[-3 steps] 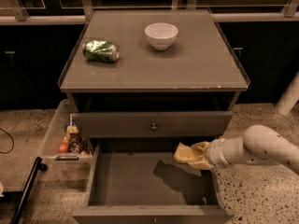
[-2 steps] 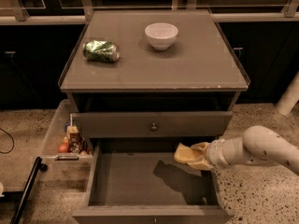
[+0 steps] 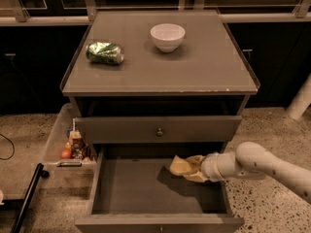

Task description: Place sponge into middle drawer

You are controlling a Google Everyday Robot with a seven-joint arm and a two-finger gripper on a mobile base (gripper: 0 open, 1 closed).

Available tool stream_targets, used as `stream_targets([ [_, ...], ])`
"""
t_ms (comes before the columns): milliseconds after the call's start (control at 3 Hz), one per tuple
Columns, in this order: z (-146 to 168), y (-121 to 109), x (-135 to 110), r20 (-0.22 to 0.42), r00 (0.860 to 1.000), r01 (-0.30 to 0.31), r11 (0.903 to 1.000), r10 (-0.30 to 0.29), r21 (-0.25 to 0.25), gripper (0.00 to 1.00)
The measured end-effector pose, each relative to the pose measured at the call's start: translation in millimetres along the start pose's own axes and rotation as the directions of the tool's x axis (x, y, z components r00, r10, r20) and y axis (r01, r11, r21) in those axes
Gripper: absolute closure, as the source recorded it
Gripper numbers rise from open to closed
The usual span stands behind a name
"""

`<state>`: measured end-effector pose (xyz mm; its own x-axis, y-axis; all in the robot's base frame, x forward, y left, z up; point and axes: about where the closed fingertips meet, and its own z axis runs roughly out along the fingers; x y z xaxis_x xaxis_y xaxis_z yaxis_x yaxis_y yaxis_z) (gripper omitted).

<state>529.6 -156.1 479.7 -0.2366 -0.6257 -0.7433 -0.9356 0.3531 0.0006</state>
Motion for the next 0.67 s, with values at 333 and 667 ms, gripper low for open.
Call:
stream_targets([
  [333, 47, 2, 6, 0.060, 0.997, 0.056, 0.9966, -0.052, -0.061, 1.00],
  [667, 80, 2, 16, 0.068, 0.991, 0.120, 0.9870, -0.113, -0.107, 1.00],
])
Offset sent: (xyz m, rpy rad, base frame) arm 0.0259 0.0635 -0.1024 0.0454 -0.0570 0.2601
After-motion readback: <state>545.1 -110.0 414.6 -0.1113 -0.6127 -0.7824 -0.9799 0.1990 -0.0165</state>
